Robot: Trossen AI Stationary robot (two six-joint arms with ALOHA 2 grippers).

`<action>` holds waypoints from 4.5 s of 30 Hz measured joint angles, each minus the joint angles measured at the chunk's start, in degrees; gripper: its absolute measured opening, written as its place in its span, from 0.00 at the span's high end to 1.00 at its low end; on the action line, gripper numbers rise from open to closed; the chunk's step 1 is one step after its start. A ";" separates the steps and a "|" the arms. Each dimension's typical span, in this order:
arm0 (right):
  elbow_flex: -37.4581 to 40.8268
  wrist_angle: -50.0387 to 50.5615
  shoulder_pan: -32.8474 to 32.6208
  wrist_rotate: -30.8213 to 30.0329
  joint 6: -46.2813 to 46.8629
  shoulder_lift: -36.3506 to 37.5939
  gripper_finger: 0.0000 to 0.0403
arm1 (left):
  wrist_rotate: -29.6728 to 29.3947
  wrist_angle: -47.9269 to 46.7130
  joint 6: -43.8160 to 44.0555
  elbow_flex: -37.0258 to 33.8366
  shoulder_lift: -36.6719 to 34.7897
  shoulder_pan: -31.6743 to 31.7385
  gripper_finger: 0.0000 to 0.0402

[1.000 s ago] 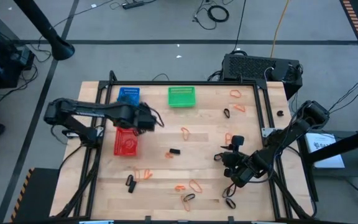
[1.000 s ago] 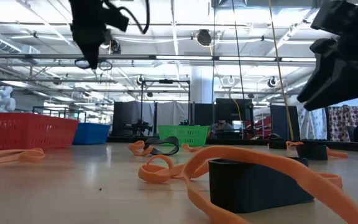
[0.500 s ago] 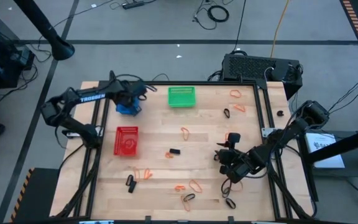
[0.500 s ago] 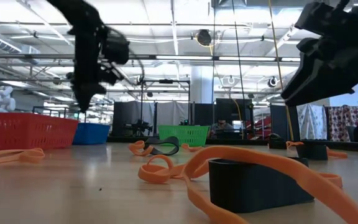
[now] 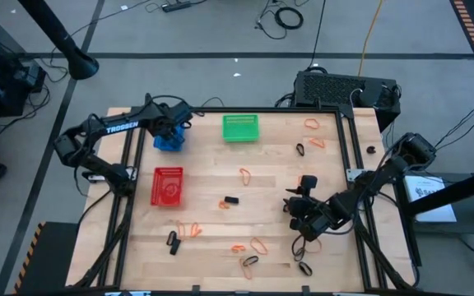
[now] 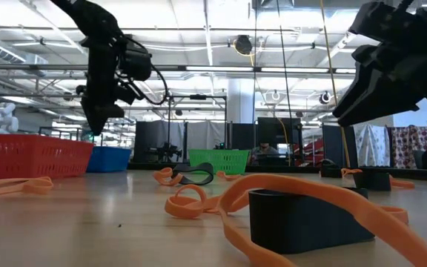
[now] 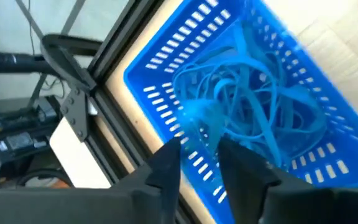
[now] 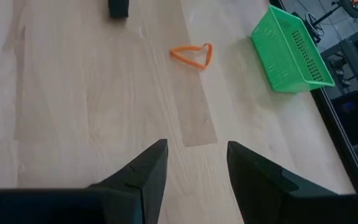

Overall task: Sort rubber bands into baskets
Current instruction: Put the blue rubber band into the blue bin, then put the orange rubber band into the red bin

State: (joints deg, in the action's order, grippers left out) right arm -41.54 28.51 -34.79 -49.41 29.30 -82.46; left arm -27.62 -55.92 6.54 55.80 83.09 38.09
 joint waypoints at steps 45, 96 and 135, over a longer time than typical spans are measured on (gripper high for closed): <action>-0.02 -4.11 3.19 0.28 4.68 0.02 0.60 | 17.40 69.88 0.99 -6.20 19.86 -62.56 0.62; -0.02 -6.21 7.74 0.22 -0.02 0.02 0.60 | 0.29 25.43 14.55 0.03 6.61 -67.14 0.99; -0.02 -8.15 7.85 0.17 -0.48 0.02 0.60 | -0.94 -10.11 37.87 -9.96 -0.83 -65.41 0.73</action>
State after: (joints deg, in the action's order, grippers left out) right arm -41.56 20.36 -26.94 -49.23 28.82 -82.43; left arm -28.56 -66.03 44.41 45.84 82.26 -27.32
